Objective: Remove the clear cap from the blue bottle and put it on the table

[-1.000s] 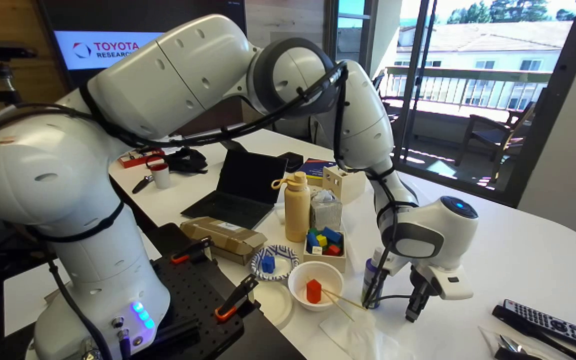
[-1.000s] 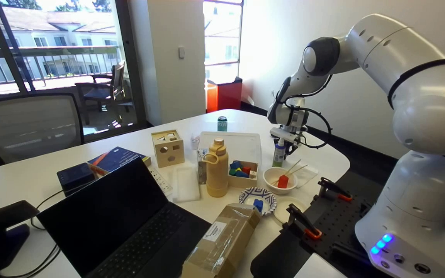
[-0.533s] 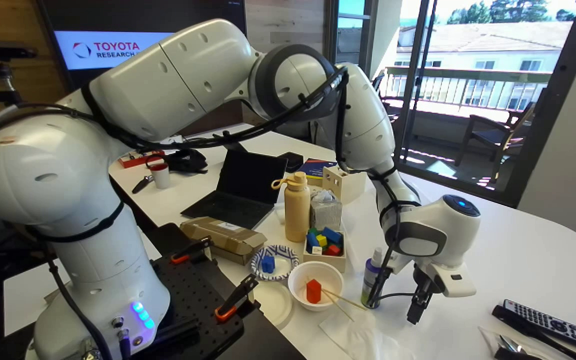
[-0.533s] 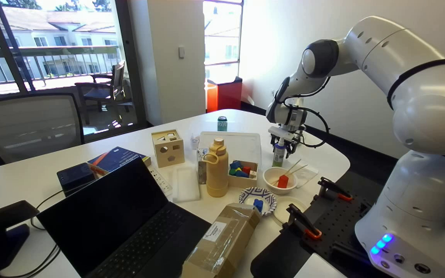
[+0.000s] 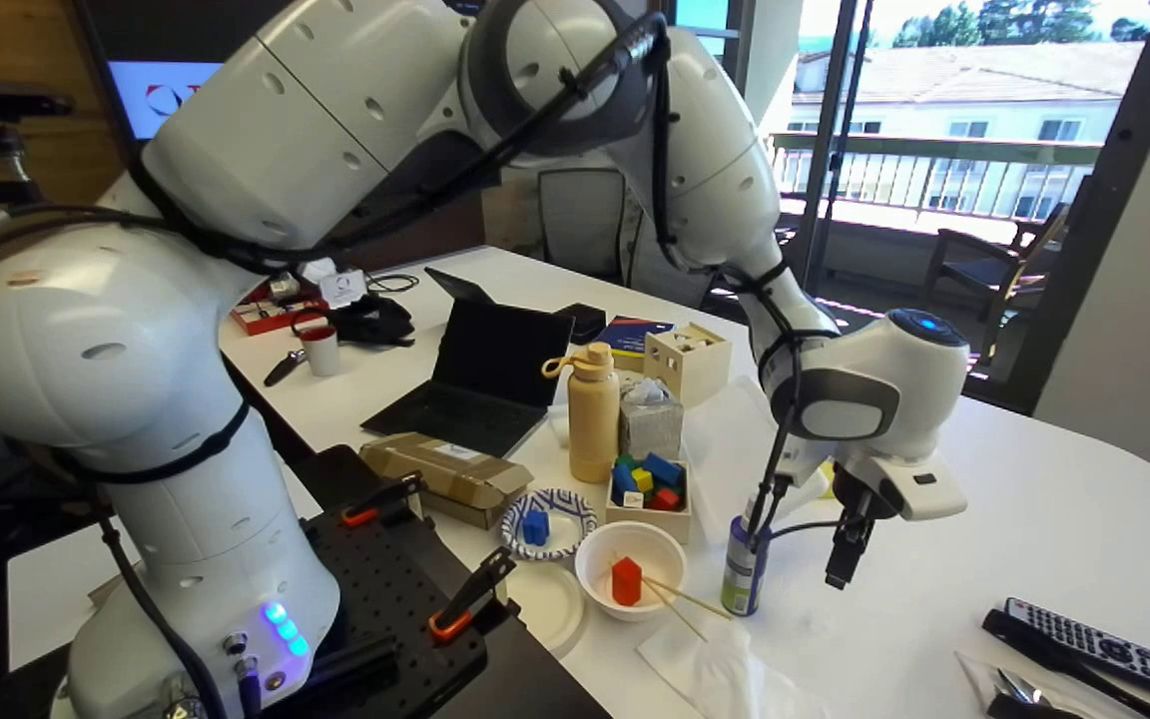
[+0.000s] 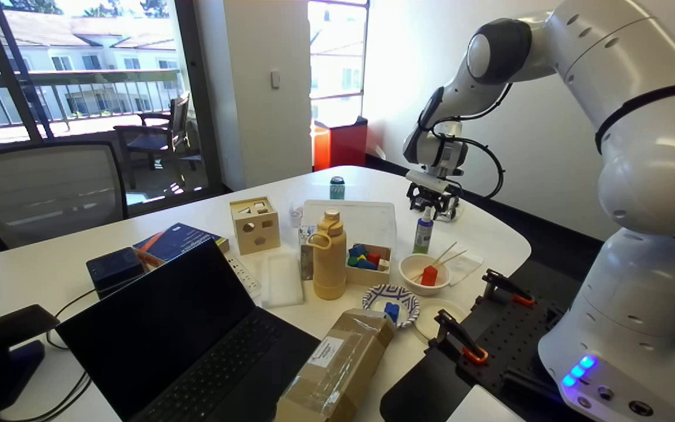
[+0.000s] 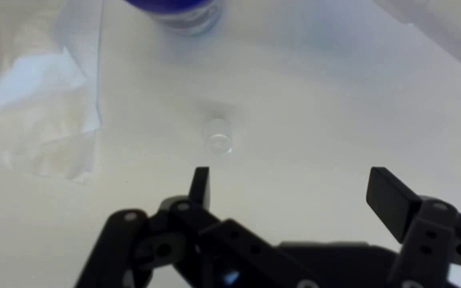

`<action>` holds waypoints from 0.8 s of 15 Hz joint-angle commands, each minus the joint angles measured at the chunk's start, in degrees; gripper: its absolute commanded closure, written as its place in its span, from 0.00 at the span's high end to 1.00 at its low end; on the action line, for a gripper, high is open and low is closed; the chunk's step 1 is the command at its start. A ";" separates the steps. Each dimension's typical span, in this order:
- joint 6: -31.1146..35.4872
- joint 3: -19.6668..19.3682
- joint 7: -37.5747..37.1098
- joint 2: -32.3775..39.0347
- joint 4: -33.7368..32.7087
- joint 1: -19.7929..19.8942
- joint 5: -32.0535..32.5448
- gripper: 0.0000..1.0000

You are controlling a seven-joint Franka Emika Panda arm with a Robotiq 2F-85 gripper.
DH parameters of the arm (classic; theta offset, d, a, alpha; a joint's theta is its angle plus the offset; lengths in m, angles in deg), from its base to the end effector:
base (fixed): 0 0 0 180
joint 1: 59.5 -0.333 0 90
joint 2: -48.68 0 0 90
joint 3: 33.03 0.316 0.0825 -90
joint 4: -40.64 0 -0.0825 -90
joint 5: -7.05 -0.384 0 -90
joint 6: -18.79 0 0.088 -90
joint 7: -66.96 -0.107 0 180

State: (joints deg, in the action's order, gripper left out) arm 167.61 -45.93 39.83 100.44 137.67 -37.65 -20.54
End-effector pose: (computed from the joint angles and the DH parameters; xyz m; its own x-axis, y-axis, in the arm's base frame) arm 0.5436 -0.3749 0.0837 0.1679 -0.9857 -0.0109 -0.9819 -0.1662 -0.0907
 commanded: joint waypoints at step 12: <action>-5.43 -7.50 -13.92 -43.42 42.79 -18.01 19.58 1.00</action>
State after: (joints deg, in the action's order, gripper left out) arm 161.77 -52.13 31.58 67.40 170.89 -52.63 -6.37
